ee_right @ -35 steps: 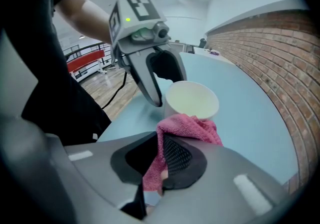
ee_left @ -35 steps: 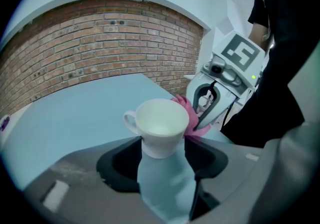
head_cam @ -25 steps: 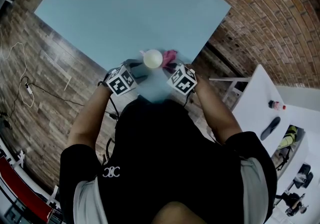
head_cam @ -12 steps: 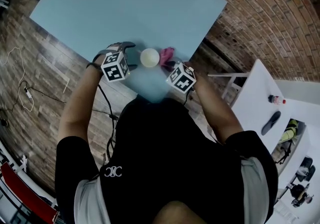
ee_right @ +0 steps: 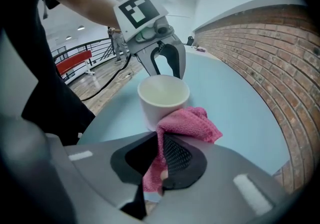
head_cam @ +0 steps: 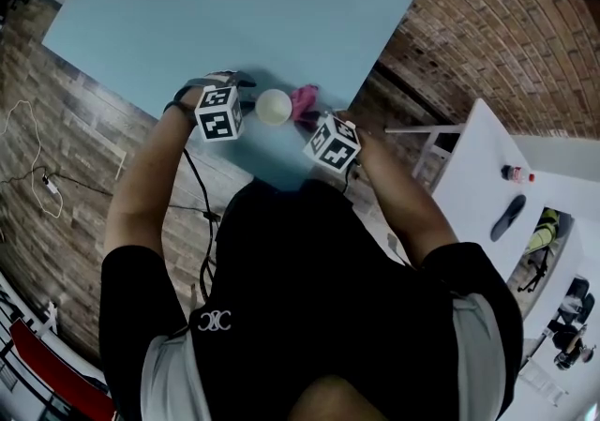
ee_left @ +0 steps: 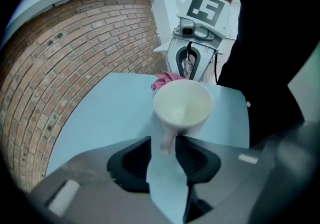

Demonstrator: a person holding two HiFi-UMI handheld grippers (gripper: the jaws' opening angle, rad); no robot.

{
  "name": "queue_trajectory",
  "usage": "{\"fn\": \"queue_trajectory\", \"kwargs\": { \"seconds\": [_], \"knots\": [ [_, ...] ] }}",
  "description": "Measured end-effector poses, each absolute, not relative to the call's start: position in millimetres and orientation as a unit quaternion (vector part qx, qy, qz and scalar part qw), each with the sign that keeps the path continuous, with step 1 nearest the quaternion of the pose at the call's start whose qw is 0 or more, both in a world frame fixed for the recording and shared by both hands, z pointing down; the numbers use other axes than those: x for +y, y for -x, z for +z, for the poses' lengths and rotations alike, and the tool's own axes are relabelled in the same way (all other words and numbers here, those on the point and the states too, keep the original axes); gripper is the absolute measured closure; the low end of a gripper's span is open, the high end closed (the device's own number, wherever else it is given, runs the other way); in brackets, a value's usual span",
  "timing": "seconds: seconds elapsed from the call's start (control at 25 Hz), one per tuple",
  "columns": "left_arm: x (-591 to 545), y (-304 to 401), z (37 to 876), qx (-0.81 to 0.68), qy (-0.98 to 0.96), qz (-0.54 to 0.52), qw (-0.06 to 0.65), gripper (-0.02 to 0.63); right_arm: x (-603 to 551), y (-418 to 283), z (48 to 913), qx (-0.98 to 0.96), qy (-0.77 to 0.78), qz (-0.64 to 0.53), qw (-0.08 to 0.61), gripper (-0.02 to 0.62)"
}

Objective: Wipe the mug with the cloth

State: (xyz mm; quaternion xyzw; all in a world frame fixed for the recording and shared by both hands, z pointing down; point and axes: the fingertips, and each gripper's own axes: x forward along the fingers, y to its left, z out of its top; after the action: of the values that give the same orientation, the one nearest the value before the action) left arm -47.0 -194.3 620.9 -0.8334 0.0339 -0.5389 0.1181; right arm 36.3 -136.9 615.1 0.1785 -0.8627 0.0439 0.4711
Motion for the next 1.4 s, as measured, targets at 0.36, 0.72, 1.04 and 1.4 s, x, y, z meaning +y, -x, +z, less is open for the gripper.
{"fn": "queue_trajectory", "kwargs": {
  "seconds": [0.36, 0.72, 1.04, 1.4],
  "knots": [
    [-192.0, 43.5, 619.9, 0.051, 0.846, -0.524, 0.086, 0.548, -138.6, -35.3, 614.4, -0.862, -0.182, 0.043, 0.471, 0.558],
    [-195.4, 46.9, 623.4, 0.089, 0.831, -0.541, 0.089, 0.546, -118.9, -23.2, 614.7, -0.861, -0.157, 0.028, 0.484, 0.558],
    [-194.7, 43.2, 620.1, 0.125, 0.837, -0.53, 0.057, 0.548, -94.2, 2.8, 613.3, -0.873, -0.137, 0.043, 0.467, 0.558],
    [-165.1, 31.6, 619.4, 0.127, 0.859, -0.497, -0.007, 0.548, -96.8, 23.6, 613.5, -0.88, -0.155, 0.043, 0.446, 0.558]
  ]
}}
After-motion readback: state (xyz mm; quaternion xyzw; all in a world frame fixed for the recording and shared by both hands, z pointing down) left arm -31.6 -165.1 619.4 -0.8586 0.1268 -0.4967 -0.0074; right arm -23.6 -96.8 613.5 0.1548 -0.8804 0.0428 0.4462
